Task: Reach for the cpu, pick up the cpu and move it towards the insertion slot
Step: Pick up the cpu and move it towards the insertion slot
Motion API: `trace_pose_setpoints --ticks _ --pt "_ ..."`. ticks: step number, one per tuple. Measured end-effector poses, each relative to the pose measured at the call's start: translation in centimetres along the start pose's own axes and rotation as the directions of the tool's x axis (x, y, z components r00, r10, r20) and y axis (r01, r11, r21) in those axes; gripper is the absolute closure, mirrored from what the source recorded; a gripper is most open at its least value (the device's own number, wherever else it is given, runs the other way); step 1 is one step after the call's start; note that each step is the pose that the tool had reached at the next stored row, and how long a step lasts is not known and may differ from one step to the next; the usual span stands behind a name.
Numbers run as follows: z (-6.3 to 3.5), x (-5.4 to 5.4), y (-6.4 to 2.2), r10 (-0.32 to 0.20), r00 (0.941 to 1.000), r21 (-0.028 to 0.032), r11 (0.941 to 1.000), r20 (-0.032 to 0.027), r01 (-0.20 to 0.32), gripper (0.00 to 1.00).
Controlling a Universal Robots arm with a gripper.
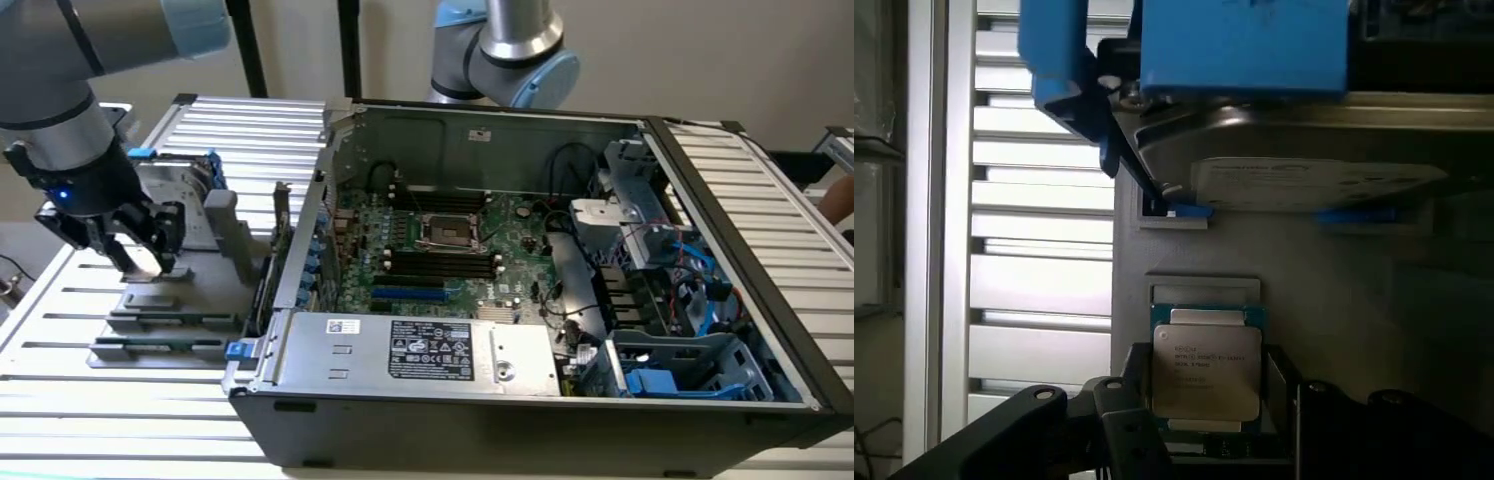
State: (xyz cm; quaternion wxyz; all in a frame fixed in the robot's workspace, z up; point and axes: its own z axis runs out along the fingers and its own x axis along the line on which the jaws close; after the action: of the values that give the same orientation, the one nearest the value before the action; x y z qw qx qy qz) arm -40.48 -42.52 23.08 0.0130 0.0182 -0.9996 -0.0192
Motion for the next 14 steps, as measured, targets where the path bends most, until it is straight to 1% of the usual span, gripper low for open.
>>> trace_pose_setpoints --ticks 14 --pt "-6.38 -0.7 0.22 0.000 1.0000 0.0000 1.0000 0.0000 0.000 0.45"
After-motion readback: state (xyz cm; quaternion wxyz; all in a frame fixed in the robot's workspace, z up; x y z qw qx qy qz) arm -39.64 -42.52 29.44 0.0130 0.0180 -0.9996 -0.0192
